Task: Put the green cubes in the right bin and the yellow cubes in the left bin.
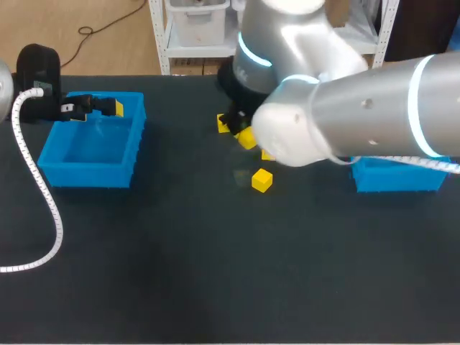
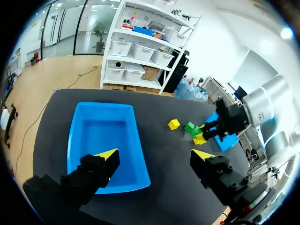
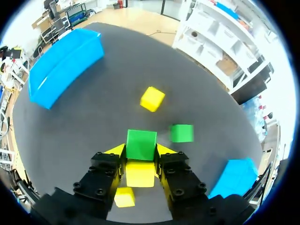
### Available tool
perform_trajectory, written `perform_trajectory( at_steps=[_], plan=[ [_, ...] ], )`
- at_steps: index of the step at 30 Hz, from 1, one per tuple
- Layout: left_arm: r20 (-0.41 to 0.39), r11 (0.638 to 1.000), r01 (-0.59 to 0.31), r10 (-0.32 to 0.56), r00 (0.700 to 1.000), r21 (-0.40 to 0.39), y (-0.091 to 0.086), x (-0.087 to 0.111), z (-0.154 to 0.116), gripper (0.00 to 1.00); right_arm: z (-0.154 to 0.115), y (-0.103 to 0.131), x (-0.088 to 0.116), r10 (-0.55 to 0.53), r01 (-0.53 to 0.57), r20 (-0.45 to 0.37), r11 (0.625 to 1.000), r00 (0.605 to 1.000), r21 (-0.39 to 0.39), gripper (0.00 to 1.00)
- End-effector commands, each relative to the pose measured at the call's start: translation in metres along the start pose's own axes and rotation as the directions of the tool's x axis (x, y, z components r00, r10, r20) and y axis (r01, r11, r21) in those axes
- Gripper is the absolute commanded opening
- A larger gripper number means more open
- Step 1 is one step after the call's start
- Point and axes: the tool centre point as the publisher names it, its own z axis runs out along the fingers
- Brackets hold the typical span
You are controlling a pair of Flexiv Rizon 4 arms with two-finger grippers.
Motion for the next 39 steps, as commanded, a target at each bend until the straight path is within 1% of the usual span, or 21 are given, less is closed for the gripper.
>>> perform_trajectory(
  at_steps=[1,4,7,12,20,21,22,23,24,32,39],
  plan=[
    [0.007,1.000,-0.002,0.002,1.000,0.013,0.002,0.001,0.000,1.00,-0.008,0.000,0.022,-0.006,0.006,0.042,1.000,0.999,0.003,0.00],
    [0.007,1.000,-0.002,0.002,1.000,0.013,0.002,0.001,0.000,1.00,0.004,0.005,0.029,-0.001,0.001,0.016,1.000,1.000,-0.004,0.00],
    [0.007,1.000,-0.002,0.002,1.000,0.013,0.002,0.001,0.000,1.00,0.009,0.008,0.031,0.002,-0.002,0.002,1.000,1.000,-0.017,0.00],
    [0.007,1.000,-0.002,0.002,1.000,0.013,0.002,0.001,0.000,1.00,0.013,0.018,0.027,-0.027,0.027,-0.003,1.000,1.000,-0.013,0.00],
    [0.007,1.000,-0.002,0.002,1.000,0.013,0.002,0.001,0.000,1.00,0.023,0.042,0.018,-0.088,0.087,-0.018,0.996,0.996,-0.024,0.00],
    [0.007,1.000,-0.002,0.002,1.000,0.013,0.002,0.001,0.000,1.00,0.023,0.044,0.017,-0.094,0.093,-0.021,0.995,0.995,-0.023,0.16],
    [0.007,1.000,-0.002,0.002,1.000,0.013,0.002,0.001,0.000,1.00,0.024,0.045,0.017,-0.098,0.097,-0.024,0.995,0.995,-0.022,0.37],
    [0.007,1.000,-0.002,0.002,1.000,0.013,0.002,0.001,0.000,1.00,0.024,0.046,0.017,-0.105,0.104,-0.028,0.994,0.994,-0.020,0.88],
    [0.007,1.000,-0.002,0.002,1.000,0.013,0.002,0.001,0.000,1.00,0.024,0.047,0.017,-0.105,0.105,-0.028,0.994,0.994,-0.020,1.00],
    [0.007,1.000,-0.002,0.002,1.000,0.013,0.002,0.001,0.000,1.00,0.034,0.047,0.018,-0.094,0.093,-0.051,0.995,0.994,-0.027,1.00],
    [0.007,1.000,-0.002,0.002,1.000,0.013,0.002,0.001,0.000,1.00,0.045,0.049,0.012,-0.114,0.113,-0.063,0.993,0.991,-0.021,1.00]
  ],
)
